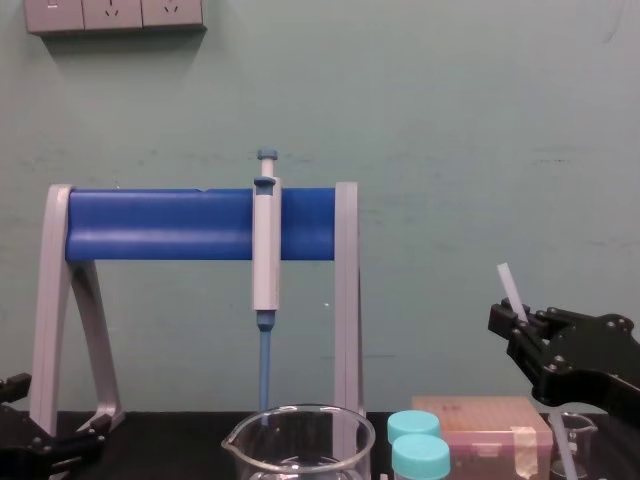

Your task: Pick up the stirring rod with one hand, then place it down.

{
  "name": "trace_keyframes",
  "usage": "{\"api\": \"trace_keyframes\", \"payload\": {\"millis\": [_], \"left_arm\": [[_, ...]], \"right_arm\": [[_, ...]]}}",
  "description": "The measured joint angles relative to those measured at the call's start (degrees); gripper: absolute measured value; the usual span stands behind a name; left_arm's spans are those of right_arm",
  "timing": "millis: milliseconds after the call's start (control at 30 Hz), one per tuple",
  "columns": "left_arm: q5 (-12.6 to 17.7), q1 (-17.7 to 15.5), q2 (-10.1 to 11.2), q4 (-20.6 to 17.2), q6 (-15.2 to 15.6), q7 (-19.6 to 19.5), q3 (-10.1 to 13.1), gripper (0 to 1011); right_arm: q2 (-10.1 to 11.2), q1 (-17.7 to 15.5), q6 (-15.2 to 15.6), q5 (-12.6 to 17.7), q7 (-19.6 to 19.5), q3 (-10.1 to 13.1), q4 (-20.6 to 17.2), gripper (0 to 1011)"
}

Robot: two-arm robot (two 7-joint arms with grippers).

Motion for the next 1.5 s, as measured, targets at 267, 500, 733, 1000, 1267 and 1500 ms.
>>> {"api": "trace_keyframes", "payload": {"millis": [267, 500, 733, 1000, 1267, 1500], "left_arm": [[0.0, 0.0, 0.0, 0.0, 0.0, 0.0, 0.0, 1000], [0.0, 0.0, 0.0, 0.0, 0.0, 0.0, 0.0, 1001], [0.0, 0.0, 0.0, 0.0, 0.0, 0.0, 0.0, 1000], [0.0, 0.0, 0.0, 0.0, 0.0, 0.0, 0.0, 1000], [0.0, 0.0, 0.0, 0.0, 0.0, 0.0, 0.0, 1000], [0.0, 0.0, 0.0, 0.0, 0.0, 0.0, 0.0, 1000]], "right_arm": [[0.2, 0.2, 0.1, 0.9, 1.2, -0.4, 0.7, 72], [0.4, 0.4, 0.6, 1.1, 1.5, -0.6, 1.2, 72], [0.6, 0.5, 3.2, 2.4, 1.5, -0.6, 2.1, 72], [1.2, 0.3, 4.2, 2.4, 1.3, -0.6, 2.3, 72], [1.3, 0.2, 4.3, 2.2, 0.9, -0.6, 2.1, 72], [1.3, 0.2, 4.3, 2.2, 0.9, -0.6, 2.1, 72]]}}
